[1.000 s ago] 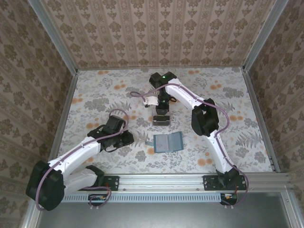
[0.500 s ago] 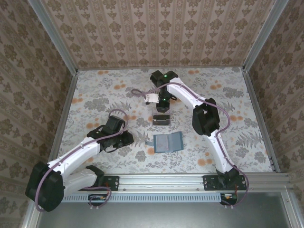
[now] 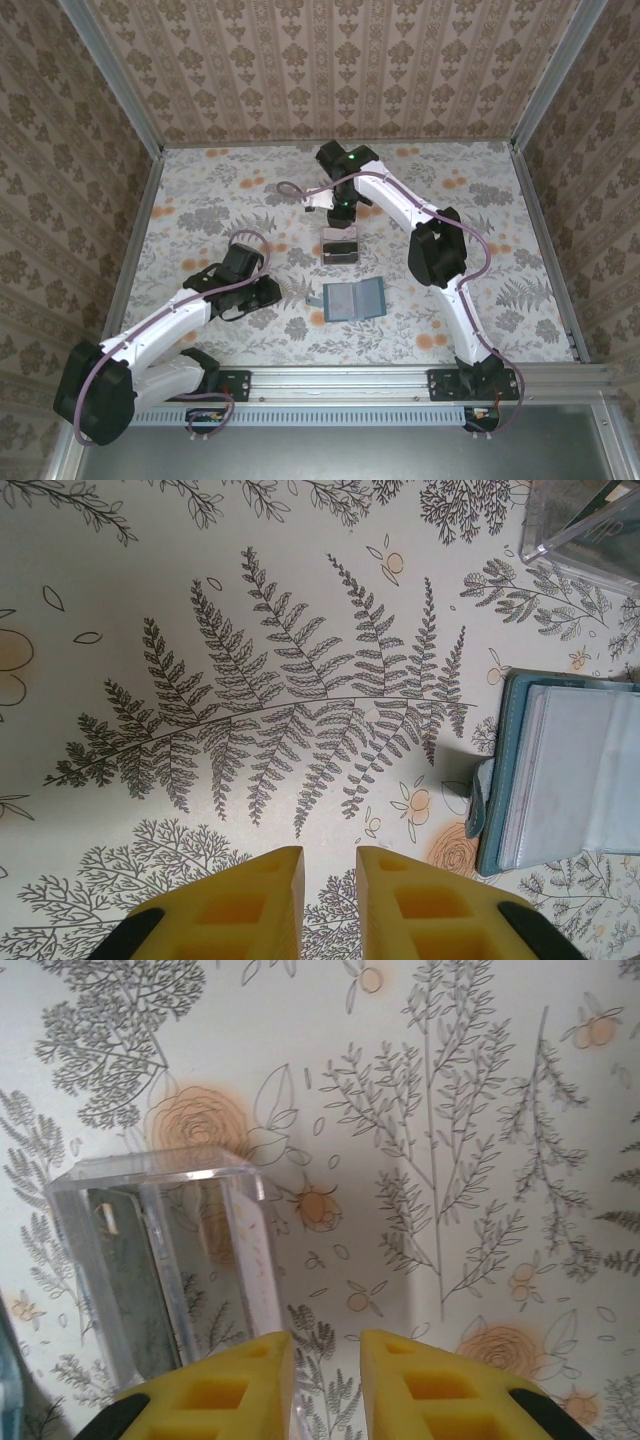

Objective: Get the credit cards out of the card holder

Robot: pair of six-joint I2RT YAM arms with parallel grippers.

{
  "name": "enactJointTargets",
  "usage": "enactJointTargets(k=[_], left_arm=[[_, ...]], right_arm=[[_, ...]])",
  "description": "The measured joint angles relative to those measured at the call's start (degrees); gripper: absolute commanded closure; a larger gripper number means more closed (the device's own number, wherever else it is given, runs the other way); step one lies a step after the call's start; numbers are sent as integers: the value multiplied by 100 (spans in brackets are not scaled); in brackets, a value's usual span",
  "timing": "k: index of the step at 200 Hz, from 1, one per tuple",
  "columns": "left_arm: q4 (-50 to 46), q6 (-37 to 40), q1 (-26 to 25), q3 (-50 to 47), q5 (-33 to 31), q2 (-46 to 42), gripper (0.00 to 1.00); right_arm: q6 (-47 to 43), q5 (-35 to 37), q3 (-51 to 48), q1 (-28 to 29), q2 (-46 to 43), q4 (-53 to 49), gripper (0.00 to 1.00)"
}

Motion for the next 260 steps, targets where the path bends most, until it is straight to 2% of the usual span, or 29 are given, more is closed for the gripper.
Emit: enactJointTargets(k=[55,169,210,260], left_arm=[[2,-44,0,0,0,0,77],[2,-63,0,22,46,20,77],[52,-61,-164,264,52,308,77],[374,-61,-822,881,55,1241,77]], right_arm=[[2,101,-291,0,-26,396,71],[90,120,-560,2,-210,553,68],[444,114,-1038,2,-898,809,67],[1550,85,-2640,2,-2297,1753,62]])
